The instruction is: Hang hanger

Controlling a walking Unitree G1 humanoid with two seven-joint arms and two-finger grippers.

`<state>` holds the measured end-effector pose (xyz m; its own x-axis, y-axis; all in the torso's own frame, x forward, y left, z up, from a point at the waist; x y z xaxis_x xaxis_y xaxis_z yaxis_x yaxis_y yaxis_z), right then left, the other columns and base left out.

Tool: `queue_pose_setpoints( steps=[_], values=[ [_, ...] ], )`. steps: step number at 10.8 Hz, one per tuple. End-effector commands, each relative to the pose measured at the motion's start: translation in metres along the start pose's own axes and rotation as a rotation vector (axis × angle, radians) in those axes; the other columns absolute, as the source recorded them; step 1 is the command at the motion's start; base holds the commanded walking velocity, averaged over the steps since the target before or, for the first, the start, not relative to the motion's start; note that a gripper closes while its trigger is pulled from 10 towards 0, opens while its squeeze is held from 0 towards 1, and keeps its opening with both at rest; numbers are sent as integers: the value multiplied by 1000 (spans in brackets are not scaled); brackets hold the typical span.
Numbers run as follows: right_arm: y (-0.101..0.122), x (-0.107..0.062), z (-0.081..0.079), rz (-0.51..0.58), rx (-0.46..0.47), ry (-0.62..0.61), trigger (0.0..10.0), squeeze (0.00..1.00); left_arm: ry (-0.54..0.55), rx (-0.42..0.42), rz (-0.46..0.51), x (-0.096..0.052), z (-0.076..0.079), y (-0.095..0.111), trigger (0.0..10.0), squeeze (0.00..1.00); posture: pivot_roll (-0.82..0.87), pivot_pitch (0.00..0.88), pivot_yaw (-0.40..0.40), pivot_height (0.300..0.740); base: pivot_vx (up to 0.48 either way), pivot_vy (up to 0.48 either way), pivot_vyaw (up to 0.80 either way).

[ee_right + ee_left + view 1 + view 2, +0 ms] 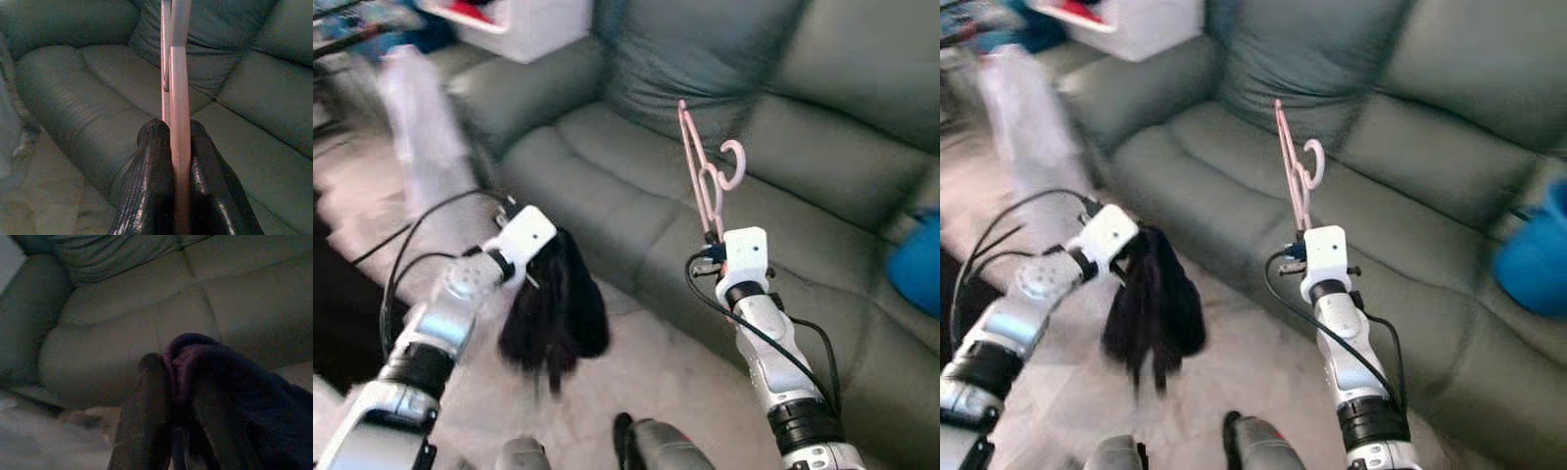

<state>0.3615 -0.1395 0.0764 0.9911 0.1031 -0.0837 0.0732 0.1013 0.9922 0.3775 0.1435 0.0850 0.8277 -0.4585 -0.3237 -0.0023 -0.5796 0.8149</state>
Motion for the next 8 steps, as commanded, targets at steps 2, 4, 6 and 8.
queue_pose_setpoints(
  steps=[2, 4, 6, 8],
  values=[
    [2, 1, 2, 5, 2, -3, 10000, 0, 12, -28, 45, -1, 0, 13, 10000, 0, -36, 107, -74, 740, 0, 0, -691],
    [3, 2, 2, 8, 2, -3, 10000, 0, 8, -27, 41, -2, 1, 12, 10000, 0, -36, 107, -74, 740, 0, 345, -466],
    [1, 0, 0, 5, 4, -1, 10000, 0, 4, -14, 45, -2, 1, 13, 10000, 0, -37, 109, -72, 740, 0, 409, 0],
    [1, 0, 0, 5, 5, -2, 10000, 0, 5, 3, 41, -2, 3, 12, 10000, 0, -36, 113, -72, 740, 0, 480, 0]
  ],
)
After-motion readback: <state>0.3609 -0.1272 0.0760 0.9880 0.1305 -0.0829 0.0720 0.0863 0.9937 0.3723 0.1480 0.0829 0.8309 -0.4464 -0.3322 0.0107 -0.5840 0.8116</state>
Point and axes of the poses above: a point about 5 cm out from each wrist's last joint towards the gripper, its own x axis pointing out of the wrist towards the gripper, its own y axis along the axis of the wrist's last joint, z = x × y, the point moved 6 cm from there along x, pointing out of the wrist towards the gripper, and after that the axes turned 2 degrees about x, right-handed, at the moved point
